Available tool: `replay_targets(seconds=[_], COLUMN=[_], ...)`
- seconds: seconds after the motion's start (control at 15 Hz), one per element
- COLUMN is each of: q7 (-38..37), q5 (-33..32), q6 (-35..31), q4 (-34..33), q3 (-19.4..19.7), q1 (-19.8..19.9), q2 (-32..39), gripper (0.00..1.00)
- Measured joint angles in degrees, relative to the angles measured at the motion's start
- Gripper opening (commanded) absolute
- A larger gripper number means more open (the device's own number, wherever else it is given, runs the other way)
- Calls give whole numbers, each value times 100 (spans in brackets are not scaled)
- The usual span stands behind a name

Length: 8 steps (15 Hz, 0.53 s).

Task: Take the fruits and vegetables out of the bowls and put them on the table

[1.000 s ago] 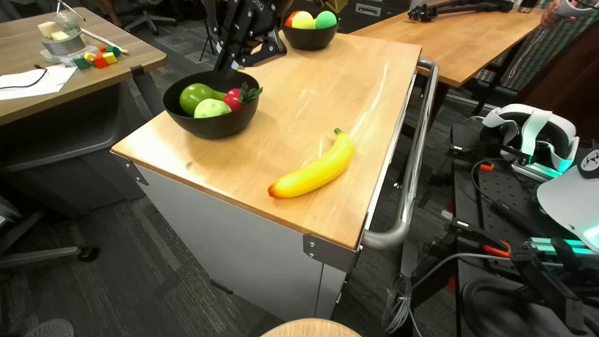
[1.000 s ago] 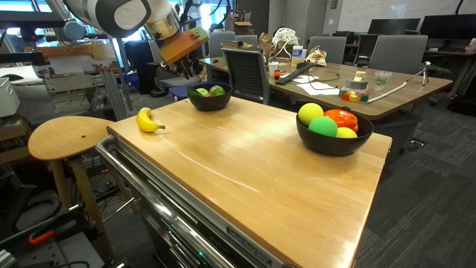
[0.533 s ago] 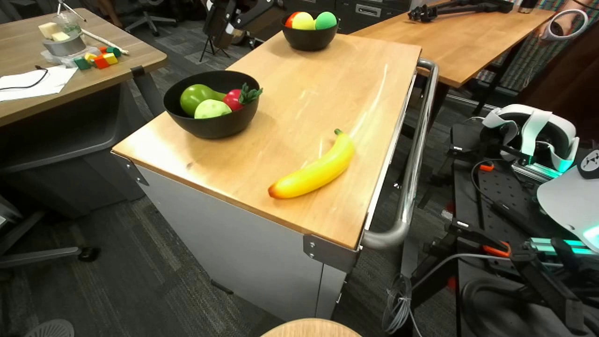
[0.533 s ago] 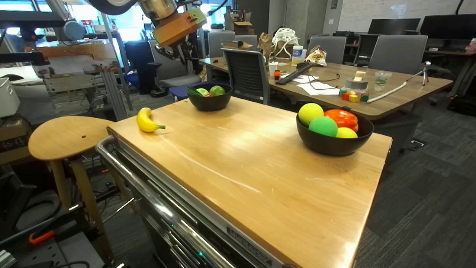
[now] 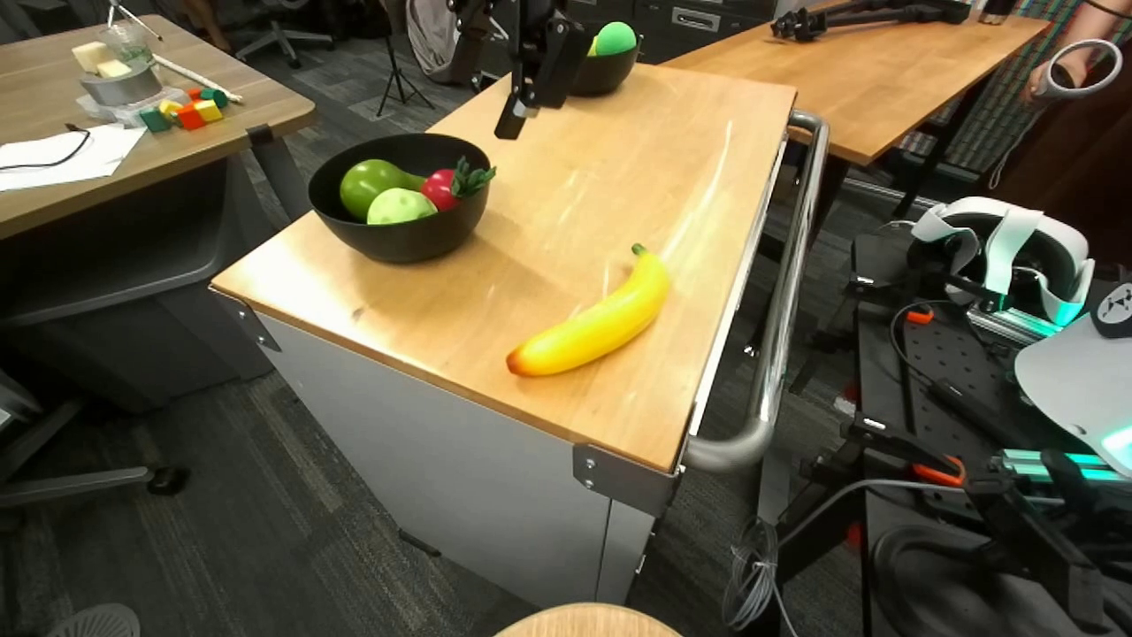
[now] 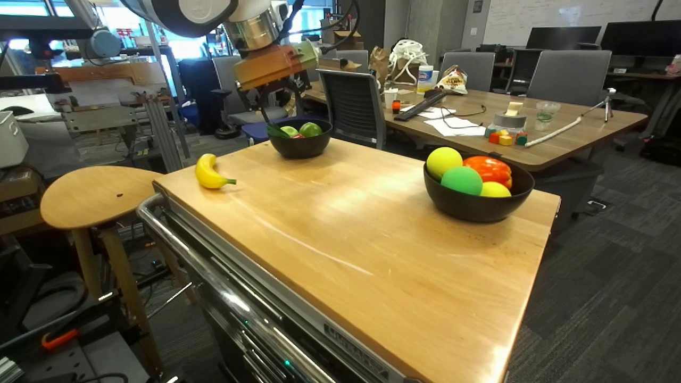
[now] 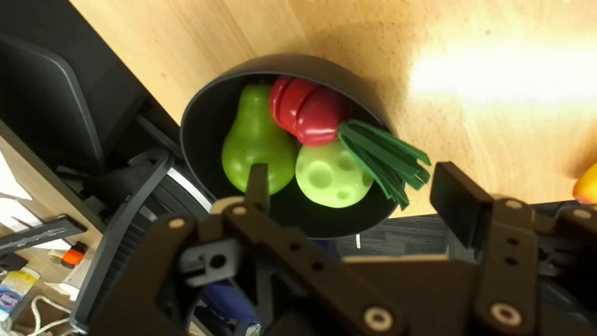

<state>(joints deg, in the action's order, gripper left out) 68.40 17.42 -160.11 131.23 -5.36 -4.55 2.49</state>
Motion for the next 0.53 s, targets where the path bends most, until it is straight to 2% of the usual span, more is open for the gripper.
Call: replay_targets(seconds=[0.27, 0.33, 0.47, 0.53], q7=[-21, -28, -85, -116], q5=[0, -3, -74, -138], q6=[19, 18, 10, 8], q4=[-3, -10, -27, -31], q3=[-54, -83, -143, -163], q1=[-35, -39, -40, -40], q2=[144, 182, 262, 299], gripper=[99, 75, 71, 64])
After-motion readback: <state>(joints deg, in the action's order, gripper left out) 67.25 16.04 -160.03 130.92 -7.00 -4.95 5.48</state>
